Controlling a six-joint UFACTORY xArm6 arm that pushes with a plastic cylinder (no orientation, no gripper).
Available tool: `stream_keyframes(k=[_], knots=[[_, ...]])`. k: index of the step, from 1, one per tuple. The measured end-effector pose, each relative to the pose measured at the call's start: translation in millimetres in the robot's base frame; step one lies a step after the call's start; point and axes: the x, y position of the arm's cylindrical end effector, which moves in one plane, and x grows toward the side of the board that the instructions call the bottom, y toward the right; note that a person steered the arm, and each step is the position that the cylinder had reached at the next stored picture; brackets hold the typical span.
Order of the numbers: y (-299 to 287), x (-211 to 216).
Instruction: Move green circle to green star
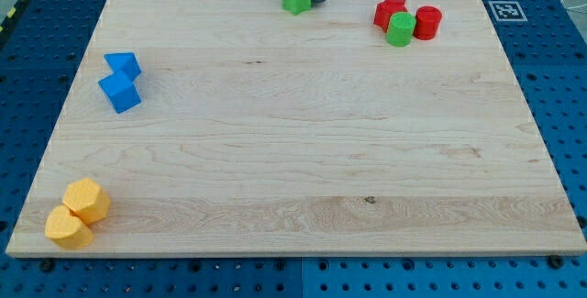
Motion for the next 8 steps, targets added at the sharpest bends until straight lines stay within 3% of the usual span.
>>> stream_keyframes(k=[3, 4, 6, 8], knots=[[3, 17], [7, 82], [135, 102], [191, 169]])
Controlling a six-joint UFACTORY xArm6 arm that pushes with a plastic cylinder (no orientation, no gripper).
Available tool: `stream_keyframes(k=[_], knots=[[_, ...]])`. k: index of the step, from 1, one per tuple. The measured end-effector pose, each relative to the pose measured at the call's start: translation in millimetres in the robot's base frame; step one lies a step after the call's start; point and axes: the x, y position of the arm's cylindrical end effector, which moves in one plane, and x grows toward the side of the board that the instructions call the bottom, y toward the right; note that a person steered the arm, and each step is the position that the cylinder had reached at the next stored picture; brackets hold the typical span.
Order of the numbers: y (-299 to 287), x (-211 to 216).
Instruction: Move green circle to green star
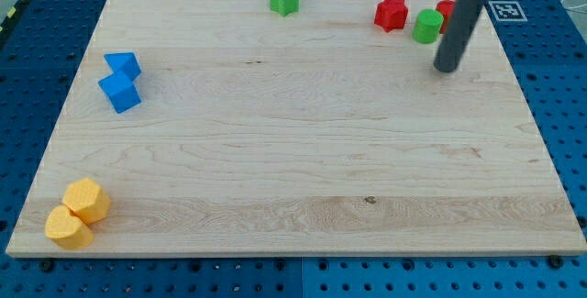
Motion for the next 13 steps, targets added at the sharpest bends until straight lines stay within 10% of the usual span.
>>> stream_keyframes(k=[3, 13], knots=[[61, -71], [-151, -84]])
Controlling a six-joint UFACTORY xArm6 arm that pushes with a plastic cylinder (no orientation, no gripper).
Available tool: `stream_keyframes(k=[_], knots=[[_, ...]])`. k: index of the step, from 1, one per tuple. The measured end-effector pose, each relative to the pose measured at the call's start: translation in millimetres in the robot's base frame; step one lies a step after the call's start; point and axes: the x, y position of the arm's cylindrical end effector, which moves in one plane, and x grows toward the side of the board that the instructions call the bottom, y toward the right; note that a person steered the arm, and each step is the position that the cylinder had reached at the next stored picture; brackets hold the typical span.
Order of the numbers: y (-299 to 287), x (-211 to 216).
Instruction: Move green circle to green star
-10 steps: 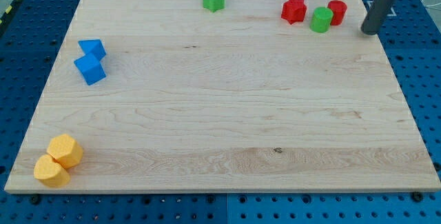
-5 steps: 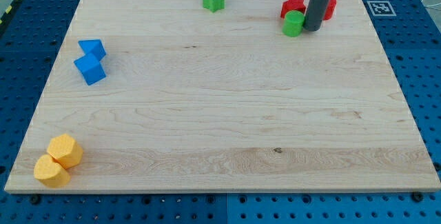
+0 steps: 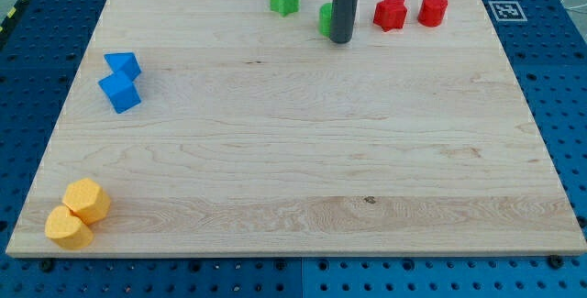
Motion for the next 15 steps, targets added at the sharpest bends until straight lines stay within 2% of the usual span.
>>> stream_keyframes(k=[2, 5, 6, 8, 15], knots=[[21, -10], [17, -46], [20, -46], [33, -13], [-43, -41]])
